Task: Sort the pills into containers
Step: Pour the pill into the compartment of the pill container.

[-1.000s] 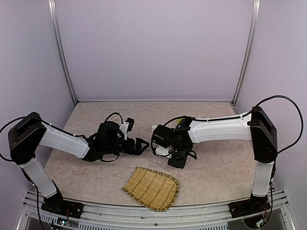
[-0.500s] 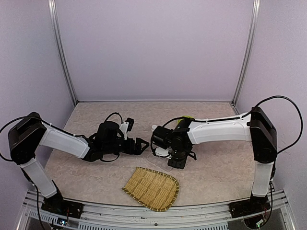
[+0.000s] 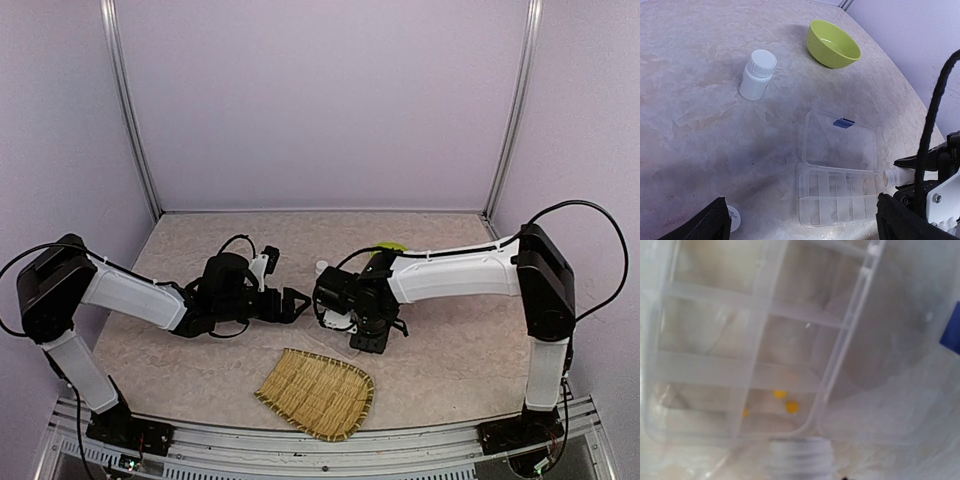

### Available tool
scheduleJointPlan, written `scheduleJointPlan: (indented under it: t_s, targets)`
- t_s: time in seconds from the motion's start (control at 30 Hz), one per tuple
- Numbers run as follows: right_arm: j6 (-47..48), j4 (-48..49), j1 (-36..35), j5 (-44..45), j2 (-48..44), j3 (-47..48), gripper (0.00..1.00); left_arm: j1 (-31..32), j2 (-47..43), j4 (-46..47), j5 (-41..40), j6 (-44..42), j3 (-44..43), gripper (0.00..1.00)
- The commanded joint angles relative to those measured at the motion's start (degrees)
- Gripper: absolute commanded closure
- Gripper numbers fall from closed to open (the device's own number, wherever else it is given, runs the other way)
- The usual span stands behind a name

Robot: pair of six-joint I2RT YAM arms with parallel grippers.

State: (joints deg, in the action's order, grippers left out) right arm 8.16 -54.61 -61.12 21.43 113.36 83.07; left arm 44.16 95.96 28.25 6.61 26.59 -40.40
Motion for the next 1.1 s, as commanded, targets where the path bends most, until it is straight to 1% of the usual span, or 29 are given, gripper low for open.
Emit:
scheduleJointPlan:
  t_s: [0.0, 0.73, 1.07]
  targets:
    - [0.9, -0.8, -1.0, 1.6, 0.9, -0.4, 0.69, -0.4, -0.9, 1.3, 0.1, 0.2, 0.6, 0.01]
    - [4.1, 0.0, -3.2, 8.2, 0.3, -1.7, 0.67, -0.4, -0.9, 1.2, 0.2, 0.1, 0.5, 0.01]
    - [6.6, 0.1, -4.5, 8.5, -0.1, -1.7, 0.67, -0.4, -0.9, 1.3, 0.3, 0.2, 0.5, 0.01]
